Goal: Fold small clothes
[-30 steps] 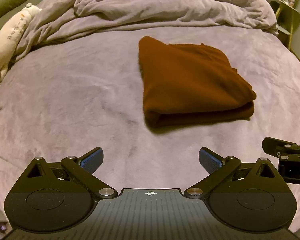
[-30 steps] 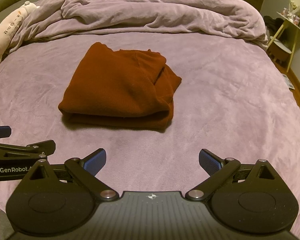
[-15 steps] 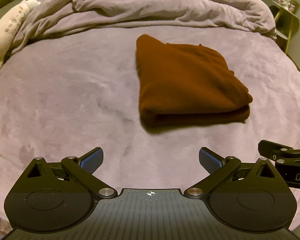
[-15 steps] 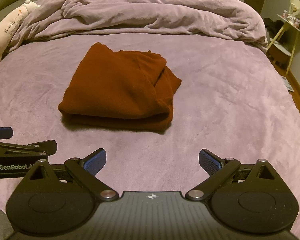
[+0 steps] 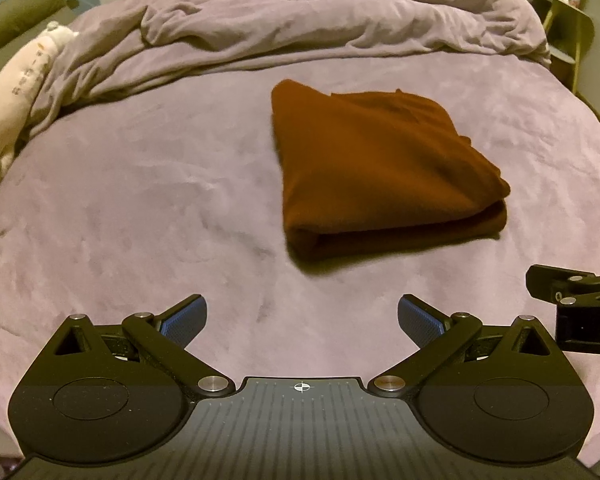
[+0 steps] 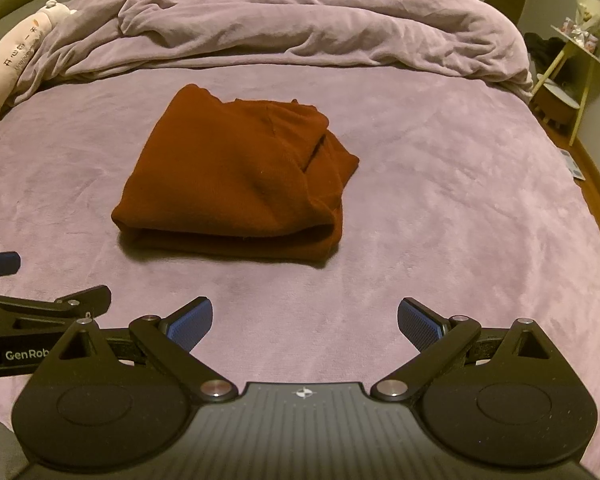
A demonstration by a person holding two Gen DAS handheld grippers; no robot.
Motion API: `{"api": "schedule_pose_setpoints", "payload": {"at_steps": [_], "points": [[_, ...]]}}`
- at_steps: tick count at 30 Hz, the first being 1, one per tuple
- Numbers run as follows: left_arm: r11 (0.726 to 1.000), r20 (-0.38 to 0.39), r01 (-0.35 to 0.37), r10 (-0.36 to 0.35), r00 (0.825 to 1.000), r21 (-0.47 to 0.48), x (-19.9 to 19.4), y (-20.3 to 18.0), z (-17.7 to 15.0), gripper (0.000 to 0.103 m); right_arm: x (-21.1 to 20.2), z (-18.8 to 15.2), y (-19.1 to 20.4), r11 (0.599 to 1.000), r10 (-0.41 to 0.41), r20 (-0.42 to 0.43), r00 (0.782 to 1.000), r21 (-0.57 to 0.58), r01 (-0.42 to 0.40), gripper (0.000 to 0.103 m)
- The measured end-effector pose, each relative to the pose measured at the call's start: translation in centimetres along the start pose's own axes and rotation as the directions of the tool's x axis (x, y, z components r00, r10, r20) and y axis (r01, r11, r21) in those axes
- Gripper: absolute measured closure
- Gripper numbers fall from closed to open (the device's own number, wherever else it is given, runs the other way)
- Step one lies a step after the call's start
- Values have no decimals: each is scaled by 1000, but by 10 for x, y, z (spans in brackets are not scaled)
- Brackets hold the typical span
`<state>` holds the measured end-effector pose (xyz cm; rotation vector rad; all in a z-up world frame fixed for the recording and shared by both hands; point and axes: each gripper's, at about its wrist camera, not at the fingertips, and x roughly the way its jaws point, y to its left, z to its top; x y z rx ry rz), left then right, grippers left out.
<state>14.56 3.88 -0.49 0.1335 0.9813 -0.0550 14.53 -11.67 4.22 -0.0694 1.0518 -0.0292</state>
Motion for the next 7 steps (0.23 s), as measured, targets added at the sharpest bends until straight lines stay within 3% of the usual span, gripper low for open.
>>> {"api": "schedule_pose_setpoints", "payload": {"at_steps": [7], "points": [[1000, 5, -14, 14, 1000, 10, -1, 0, 0, 0, 0, -1, -1, 1000, 1, 1, 1000, 8, -1, 4]]}}
